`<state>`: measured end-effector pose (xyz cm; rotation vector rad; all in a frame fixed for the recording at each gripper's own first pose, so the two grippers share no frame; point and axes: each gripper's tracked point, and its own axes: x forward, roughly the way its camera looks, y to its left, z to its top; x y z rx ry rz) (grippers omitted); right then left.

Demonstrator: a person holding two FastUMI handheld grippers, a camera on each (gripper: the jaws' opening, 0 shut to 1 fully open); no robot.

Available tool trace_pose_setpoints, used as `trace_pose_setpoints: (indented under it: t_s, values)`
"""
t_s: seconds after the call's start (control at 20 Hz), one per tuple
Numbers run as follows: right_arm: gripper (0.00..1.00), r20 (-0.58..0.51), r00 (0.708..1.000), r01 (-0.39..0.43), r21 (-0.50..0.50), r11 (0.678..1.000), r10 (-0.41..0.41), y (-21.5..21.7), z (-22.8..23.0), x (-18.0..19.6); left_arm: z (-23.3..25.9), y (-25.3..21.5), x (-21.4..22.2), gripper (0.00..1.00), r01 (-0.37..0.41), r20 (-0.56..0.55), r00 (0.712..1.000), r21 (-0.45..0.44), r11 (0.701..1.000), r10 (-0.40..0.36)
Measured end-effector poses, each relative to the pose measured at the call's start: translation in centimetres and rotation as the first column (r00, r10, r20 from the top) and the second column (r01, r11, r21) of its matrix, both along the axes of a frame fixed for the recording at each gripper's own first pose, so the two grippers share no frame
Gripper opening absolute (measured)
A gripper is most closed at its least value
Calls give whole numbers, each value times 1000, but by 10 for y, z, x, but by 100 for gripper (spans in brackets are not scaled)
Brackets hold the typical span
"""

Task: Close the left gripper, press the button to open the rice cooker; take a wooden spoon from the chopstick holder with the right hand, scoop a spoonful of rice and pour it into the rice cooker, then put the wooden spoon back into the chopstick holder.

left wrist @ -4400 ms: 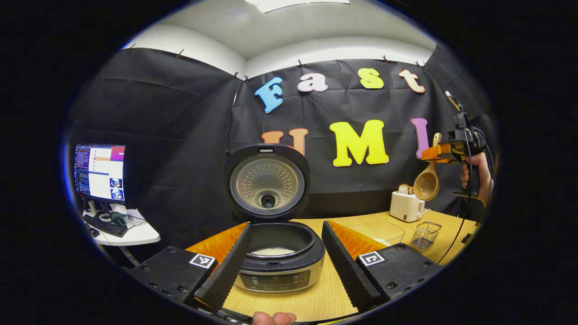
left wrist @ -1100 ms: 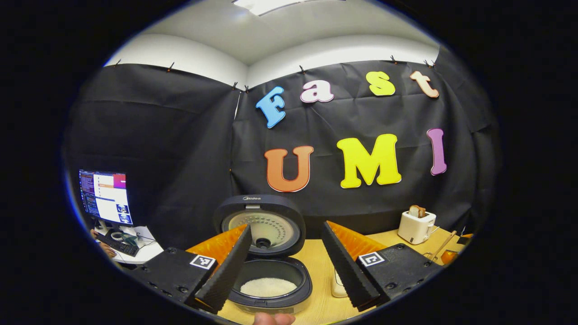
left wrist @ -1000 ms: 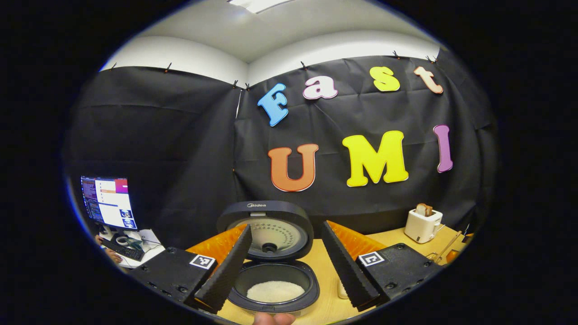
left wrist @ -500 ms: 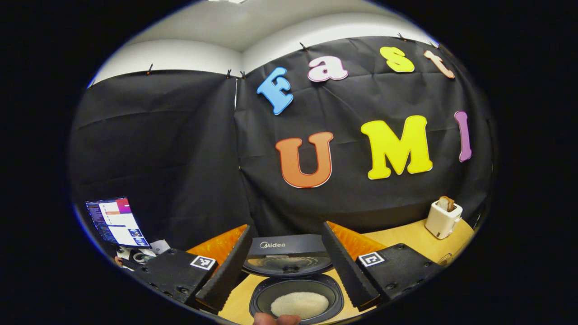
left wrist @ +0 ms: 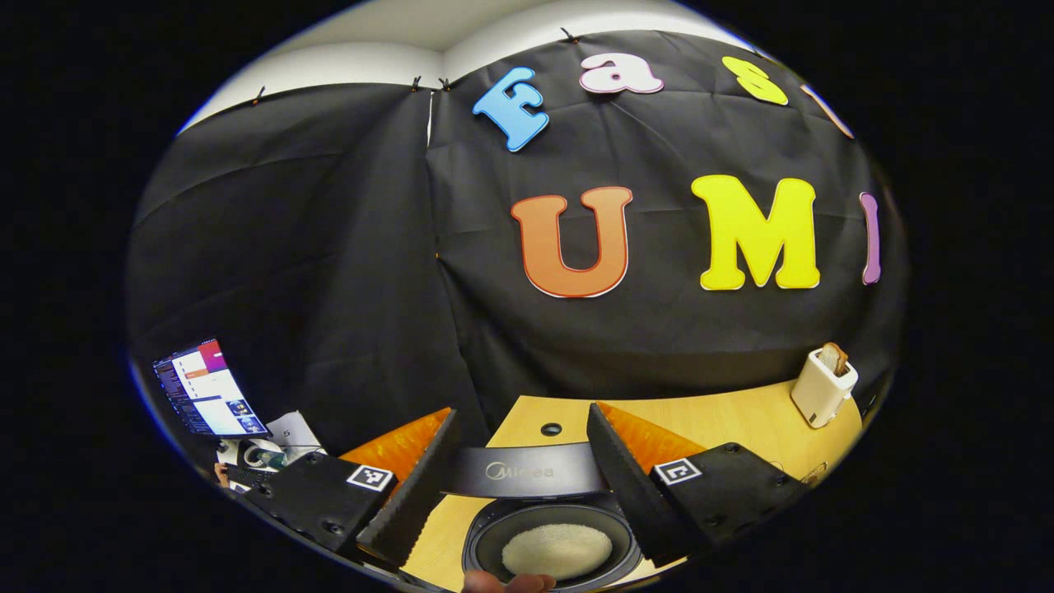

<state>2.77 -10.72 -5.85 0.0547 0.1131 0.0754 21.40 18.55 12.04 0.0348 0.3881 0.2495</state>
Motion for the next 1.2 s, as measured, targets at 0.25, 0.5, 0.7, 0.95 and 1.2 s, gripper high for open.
trace_pose_setpoints:
  t_s: [0.25, 0.5, 0.7, 0.95, 1.2]
  values:
    - [96, -21, 1000, -11, 16, 1000, 11, 2, -3, -7, -8, -8, -15, 95, -1, -7, 1000, -84, 996, 0]
    - [96, -4, 1000, -20, 15, 1000, 20, 5, 3, -14, -22, -19, -56, 96, 5, -4, 1000, -89, 996, -6]
    - [96, 4, 999, -39, 5, 999, 39, 13, 6, -26, -44, -30, -97, 96, 8, -1, 1000, -144, 989, -8]
    - [95, -1, 999, -41, -11, 999, 41, 17, 4, -31, -89, -47, -145, 96, 11, 33, 999, -220, 976, -3]
    - [96, -9, 999, -46, -23, 999, 46, 23, 0, -38, -129, -57, -166, 96, 33, 79, 997, -201, 979, -18]
